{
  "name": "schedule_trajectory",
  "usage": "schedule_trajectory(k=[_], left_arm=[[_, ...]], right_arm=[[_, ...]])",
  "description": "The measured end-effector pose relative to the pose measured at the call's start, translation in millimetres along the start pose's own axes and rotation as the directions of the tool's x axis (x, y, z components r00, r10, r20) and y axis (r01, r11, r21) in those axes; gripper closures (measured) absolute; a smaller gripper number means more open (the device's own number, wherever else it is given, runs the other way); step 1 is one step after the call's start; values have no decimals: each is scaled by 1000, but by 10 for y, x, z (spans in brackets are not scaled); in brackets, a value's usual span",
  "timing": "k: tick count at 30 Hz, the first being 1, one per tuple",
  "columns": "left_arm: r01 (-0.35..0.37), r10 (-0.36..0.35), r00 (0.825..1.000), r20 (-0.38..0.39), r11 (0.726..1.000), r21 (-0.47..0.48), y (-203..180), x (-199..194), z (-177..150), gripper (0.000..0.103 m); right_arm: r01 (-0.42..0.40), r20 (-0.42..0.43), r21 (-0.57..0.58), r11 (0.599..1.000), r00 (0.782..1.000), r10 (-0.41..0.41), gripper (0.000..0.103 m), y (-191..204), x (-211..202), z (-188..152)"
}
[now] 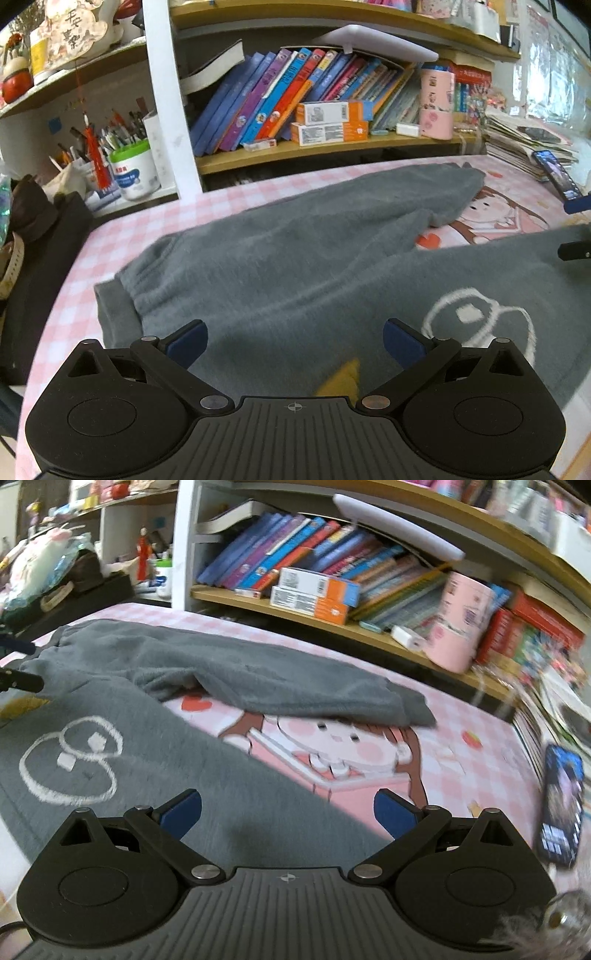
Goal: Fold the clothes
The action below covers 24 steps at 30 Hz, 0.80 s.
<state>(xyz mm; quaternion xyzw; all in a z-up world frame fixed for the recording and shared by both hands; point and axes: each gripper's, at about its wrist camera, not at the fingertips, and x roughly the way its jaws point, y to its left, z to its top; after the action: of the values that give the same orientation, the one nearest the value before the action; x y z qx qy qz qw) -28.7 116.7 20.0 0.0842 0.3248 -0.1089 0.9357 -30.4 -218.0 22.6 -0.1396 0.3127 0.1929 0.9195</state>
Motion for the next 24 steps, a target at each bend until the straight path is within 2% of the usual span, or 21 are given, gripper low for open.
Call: schedule_trajectory(k=[6, 10, 14, 18, 24], left_arm=[[-33, 33, 999, -5, 999, 5, 202, 202, 218, 1], [-67, 67, 998, -11, 998, 4, 408, 369, 343, 1], [-85, 85, 996, -7, 996, -25, 608, 526, 455, 1], [-61, 66, 996, 55, 995, -82, 835, 662, 571, 1], [-46, 48, 998, 27, 996, -77, 986, 915, 668, 1]], right_arm=[[-54, -8, -20, 998, 999, 53, 3, -246, 387, 377], [-70, -21, 17, 997, 997, 70, 2, -491, 639, 630], [-49, -34, 43, 998, 998, 51, 2, -711, 929, 854], [-19, -44, 50, 999, 999, 21, 3, -880, 1219, 1014], [1, -58, 55, 998, 998, 2, 3, -1028, 1615, 1126]])
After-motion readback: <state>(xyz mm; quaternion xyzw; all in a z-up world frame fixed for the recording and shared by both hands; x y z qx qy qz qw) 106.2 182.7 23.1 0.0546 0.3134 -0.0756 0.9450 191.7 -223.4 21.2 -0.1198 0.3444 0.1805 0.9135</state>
